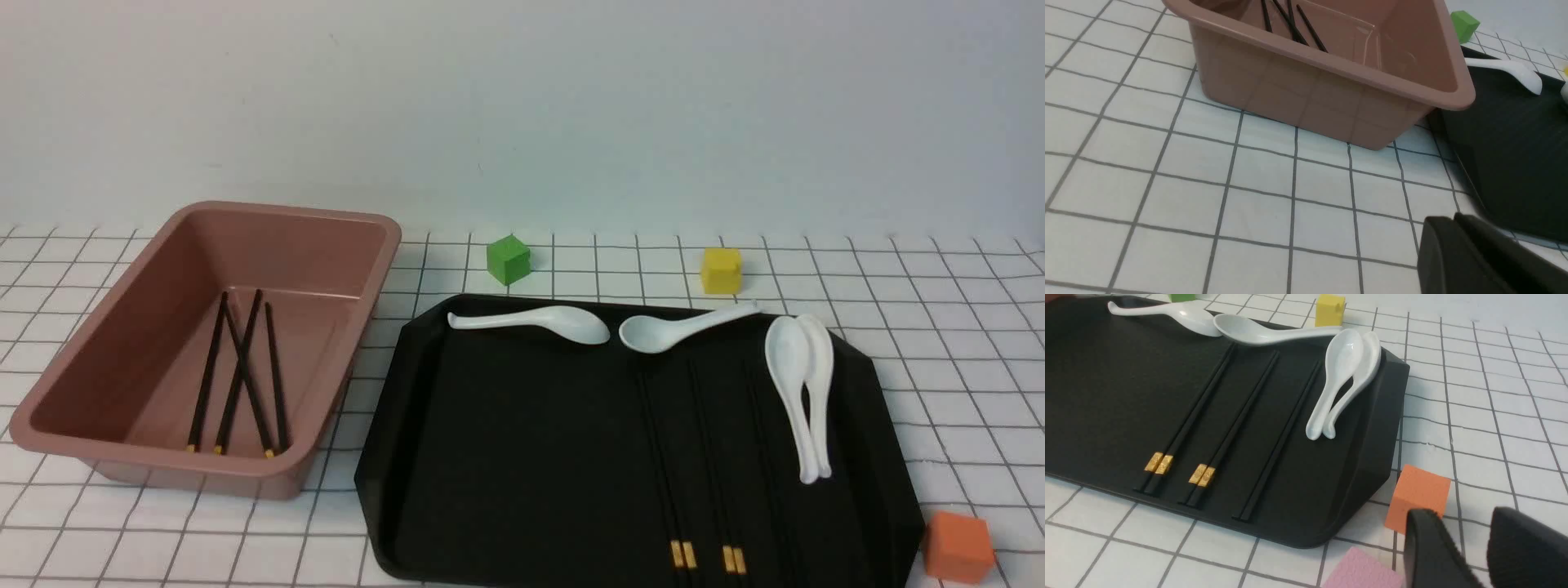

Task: On white black tablecloth take chopsticks from black tray and put them in box.
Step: 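Move the gripper over the chopsticks on the black tray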

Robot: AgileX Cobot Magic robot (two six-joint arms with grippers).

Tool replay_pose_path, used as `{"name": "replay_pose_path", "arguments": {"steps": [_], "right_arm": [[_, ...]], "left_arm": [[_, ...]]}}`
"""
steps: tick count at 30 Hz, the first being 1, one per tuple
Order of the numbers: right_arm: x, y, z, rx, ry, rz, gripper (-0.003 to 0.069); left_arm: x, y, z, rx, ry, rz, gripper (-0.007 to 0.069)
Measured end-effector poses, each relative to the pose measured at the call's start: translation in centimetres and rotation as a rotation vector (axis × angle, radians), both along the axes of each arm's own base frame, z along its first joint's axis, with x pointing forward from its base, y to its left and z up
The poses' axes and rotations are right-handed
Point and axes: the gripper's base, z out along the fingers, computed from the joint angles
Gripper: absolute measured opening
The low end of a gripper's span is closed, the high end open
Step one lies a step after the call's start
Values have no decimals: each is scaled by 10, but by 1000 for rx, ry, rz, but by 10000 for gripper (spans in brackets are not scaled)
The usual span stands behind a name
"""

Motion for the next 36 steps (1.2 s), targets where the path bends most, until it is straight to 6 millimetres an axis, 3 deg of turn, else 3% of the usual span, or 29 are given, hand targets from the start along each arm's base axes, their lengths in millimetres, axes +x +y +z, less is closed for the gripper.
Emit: {"name": "replay_pose_path", "arguments": {"steps": [36], "right_arm": [[0, 0, 0, -3, 0, 0, 240]], "left_arm": [[0, 0, 0, 0, 0, 0, 46]]}}
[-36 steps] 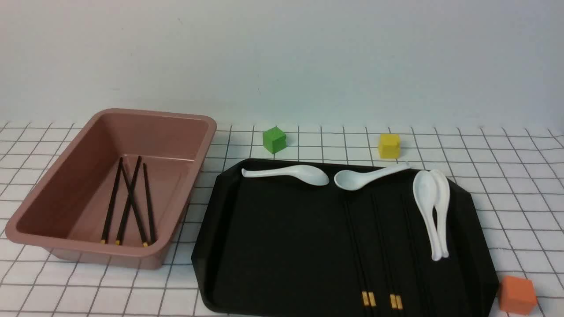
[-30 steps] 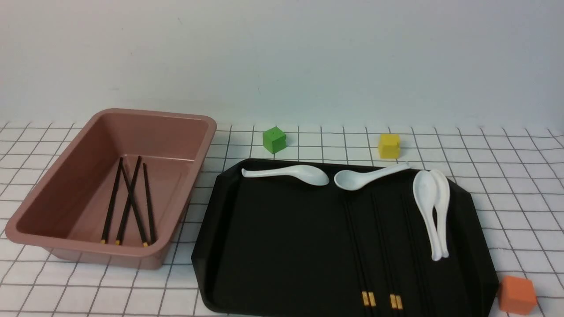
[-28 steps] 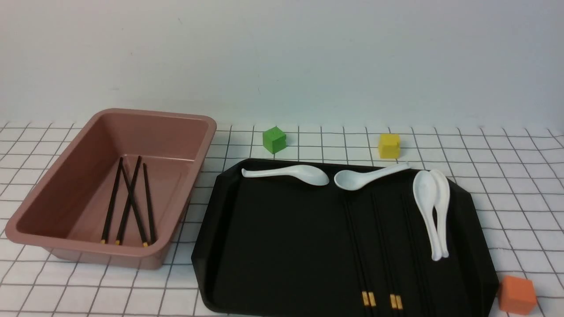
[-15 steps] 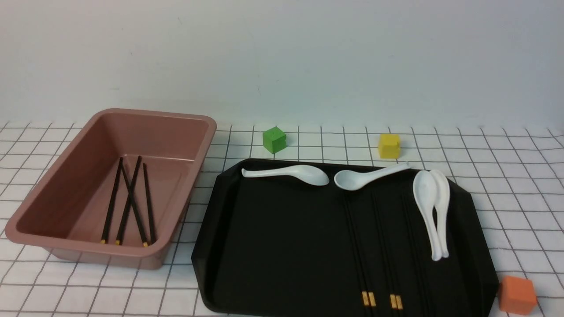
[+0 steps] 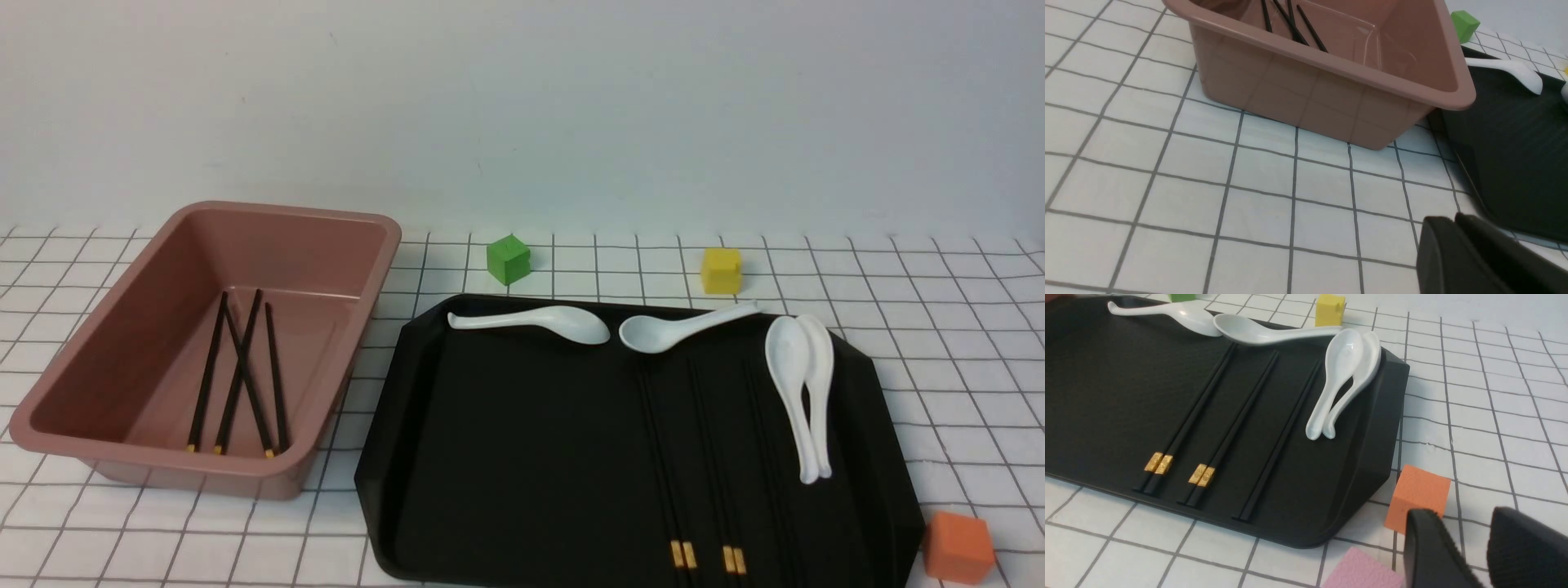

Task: On white black tablecloth take chopsticks from black tray and put them in box.
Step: 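Move the gripper over the chopsticks on the black tray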

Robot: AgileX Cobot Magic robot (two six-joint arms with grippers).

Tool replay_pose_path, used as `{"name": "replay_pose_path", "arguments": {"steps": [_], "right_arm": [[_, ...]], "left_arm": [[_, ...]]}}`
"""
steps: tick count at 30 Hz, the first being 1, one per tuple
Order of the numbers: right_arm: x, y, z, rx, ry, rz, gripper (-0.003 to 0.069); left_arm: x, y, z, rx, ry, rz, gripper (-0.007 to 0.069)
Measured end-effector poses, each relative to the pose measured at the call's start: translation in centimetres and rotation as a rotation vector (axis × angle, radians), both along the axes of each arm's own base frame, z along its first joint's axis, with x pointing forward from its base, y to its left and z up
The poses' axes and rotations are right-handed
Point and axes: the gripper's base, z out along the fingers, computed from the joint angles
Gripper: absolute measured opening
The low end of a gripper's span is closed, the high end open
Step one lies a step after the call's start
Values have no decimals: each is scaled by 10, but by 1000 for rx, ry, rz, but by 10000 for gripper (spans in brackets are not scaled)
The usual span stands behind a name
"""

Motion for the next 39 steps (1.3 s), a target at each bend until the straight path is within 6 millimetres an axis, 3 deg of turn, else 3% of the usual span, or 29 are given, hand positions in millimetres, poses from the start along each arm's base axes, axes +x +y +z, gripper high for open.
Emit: {"name": "replay_pose_path", "arguments": {"steps": [5, 11, 13, 17, 23, 25, 27, 29, 31, 33, 34, 39], "right_arm": [[0, 0, 1, 30, -7, -8, 240], [1, 9, 6, 643, 39, -65, 240], [1, 10, 9, 777, 47, -75, 240], [1, 11, 10, 835, 51, -77, 240], [1, 10, 16, 815, 15, -70, 240], [-1, 8, 40, 734, -58, -45, 223], [-1, 7, 72, 605, -112, -30, 163], [3, 6, 88, 494, -76, -38, 96], [11, 5, 108, 372, 8, -60, 19], [24, 3, 111, 264, 198, -111, -10], [34, 1, 109, 204, 351, -161, -10], [67, 2, 90, 120, 712, -261, -8]], "left_arm": [[0, 0, 0, 0, 0, 0, 52], [0, 0, 0, 0, 0, 0, 58], [0, 0, 0, 0, 0, 0, 59], [0, 0, 0, 0, 0, 0, 61], [0, 0, 0, 0, 0, 0, 61], [0, 0, 0, 0, 0, 0, 61], [0, 0, 0, 0, 0, 0, 61], [0, 0, 0, 0, 0, 0, 61], [0, 0, 0, 0, 0, 0, 64], [0, 0, 0, 0, 0, 0, 68], [0, 0, 0, 0, 0, 0, 69], [0, 0, 0, 0, 0, 0, 72]]}}
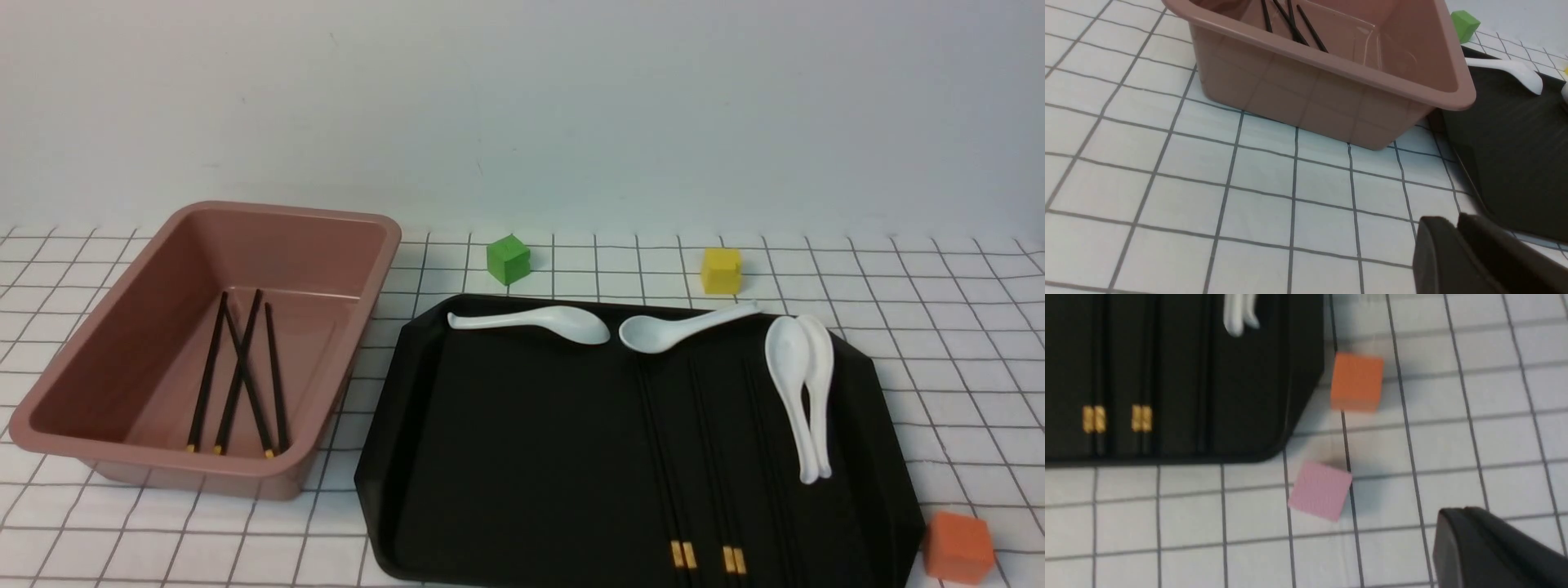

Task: On white black tablecloth take chopsticks from black tray and put them in box.
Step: 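Move the gripper over the chopsticks on the black tray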

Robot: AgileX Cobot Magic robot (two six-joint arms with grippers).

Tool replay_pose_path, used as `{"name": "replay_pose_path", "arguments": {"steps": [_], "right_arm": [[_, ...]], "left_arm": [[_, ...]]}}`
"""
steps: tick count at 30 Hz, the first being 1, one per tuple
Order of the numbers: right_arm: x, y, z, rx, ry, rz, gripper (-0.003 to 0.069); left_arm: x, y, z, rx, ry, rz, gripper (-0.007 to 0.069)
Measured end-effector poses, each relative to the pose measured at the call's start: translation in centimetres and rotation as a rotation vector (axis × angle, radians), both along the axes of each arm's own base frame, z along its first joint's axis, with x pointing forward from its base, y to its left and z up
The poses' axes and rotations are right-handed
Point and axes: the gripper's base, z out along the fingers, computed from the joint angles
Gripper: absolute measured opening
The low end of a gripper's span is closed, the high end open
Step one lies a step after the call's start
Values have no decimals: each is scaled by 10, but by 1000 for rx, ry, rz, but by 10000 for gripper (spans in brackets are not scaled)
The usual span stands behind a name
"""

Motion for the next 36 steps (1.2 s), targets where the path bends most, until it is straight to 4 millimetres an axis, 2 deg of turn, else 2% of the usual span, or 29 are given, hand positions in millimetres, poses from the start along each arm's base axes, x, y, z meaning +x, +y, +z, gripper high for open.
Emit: {"name": "replay_pose_path", "arguments": {"steps": [3, 4, 10, 14, 21, 25, 27, 28, 34, 36], "right_arm": [[25, 14, -14, 52, 111, 74, -5], [27, 15, -16, 56, 121, 83, -5], [66, 74, -20, 191, 156, 374, 0], [93, 113, -23, 164, 196, 502, 0], [137, 164, -40, 62, 269, 514, 20], [156, 178, -50, 47, 285, 471, 70], [163, 182, -57, 43, 298, 445, 111], [168, 184, -63, 37, 309, 432, 154], [179, 189, -90, 10, 326, 426, 308], [180, 189, -99, -8, 341, 429, 337]], "left_arm": [[0, 0, 0, 0, 0, 0, 76], [0, 0, 0, 0, 0, 0, 76], [0, 0, 0, 0, 0, 0, 83], [0, 0, 0, 0, 0, 0, 87], [0, 0, 0, 0, 0, 0, 91], [0, 0, 0, 0, 0, 0, 93], [0, 0, 0, 0, 0, 0, 95], [0, 0, 0, 0, 0, 0, 96], [0, 0, 0, 0, 0, 0, 97], [0, 0, 0, 0, 0, 0, 100]]}}
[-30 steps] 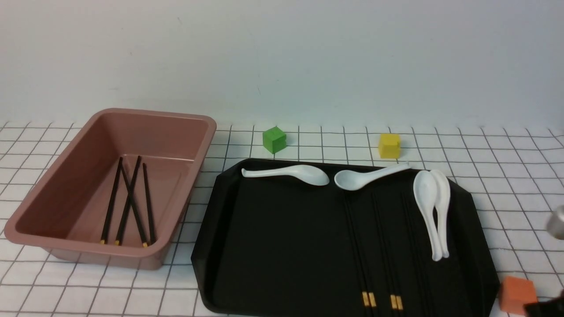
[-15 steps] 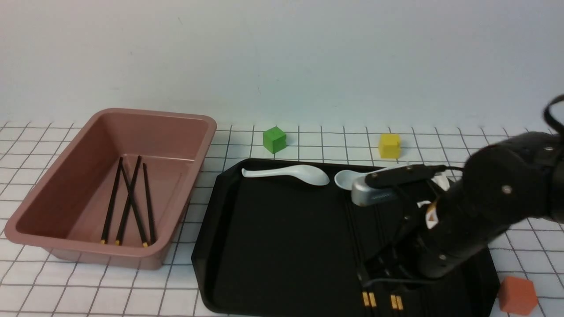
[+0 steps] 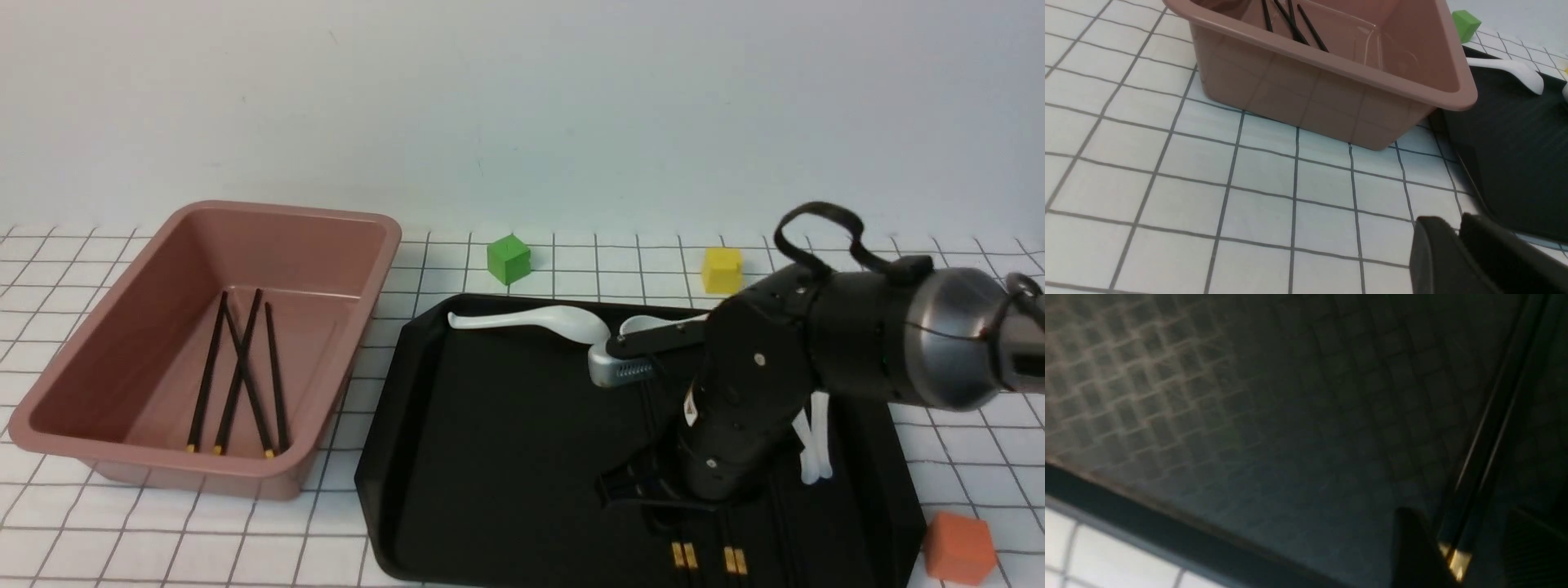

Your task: On white black tablecloth take chopsticks from black tray and put them in box.

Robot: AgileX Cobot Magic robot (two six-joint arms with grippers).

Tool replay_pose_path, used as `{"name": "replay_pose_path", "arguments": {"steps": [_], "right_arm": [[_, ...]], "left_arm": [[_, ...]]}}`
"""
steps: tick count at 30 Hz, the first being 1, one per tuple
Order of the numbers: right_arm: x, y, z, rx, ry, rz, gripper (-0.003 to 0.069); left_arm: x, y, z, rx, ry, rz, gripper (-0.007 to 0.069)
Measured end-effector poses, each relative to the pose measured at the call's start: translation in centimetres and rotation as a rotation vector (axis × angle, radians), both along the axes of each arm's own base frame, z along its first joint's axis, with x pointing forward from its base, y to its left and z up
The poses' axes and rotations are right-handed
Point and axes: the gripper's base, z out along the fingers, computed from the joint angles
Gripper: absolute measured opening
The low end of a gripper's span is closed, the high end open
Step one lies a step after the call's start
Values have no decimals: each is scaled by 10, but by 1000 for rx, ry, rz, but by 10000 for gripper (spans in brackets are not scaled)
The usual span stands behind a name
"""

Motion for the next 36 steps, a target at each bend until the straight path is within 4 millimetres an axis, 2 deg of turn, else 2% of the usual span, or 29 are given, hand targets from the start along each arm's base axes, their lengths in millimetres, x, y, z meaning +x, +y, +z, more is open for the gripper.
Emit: {"name": "replay_pose_path", "arguments": {"steps": [6, 10, 14, 20, 24, 27, 30, 33, 36], "right_arm": [[3, 1, -17, -25, 37, -15, 343], [4, 1, -18, -37, 41, -12, 276], [3, 1, -18, -40, 53, -18, 137], [-2, -1, -9, -38, 74, -25, 142], [-15, -7, 23, -17, 83, -36, 142], [-28, -12, 67, 75, 18, -50, 142], [-35, -9, 100, 208, -13, -76, 142], [-35, 8, 142, 386, -105, -20, 142], [-27, 38, 167, 536, -216, 73, 142]], "left_arm": [[0, 0, 0, 0, 0, 0, 104], [0, 0, 0, 0, 0, 0, 104], [0, 0, 0, 0, 0, 0, 108], [0, 0, 0, 0, 0, 0, 113], [0, 0, 0, 0, 1, 0, 113], [0, 0, 0, 0, 1, 0, 113], [0, 0, 0, 0, 1, 0, 113], [0, 0, 0, 0, 1, 0, 118], [0, 0, 0, 0, 1, 0, 123]]}}
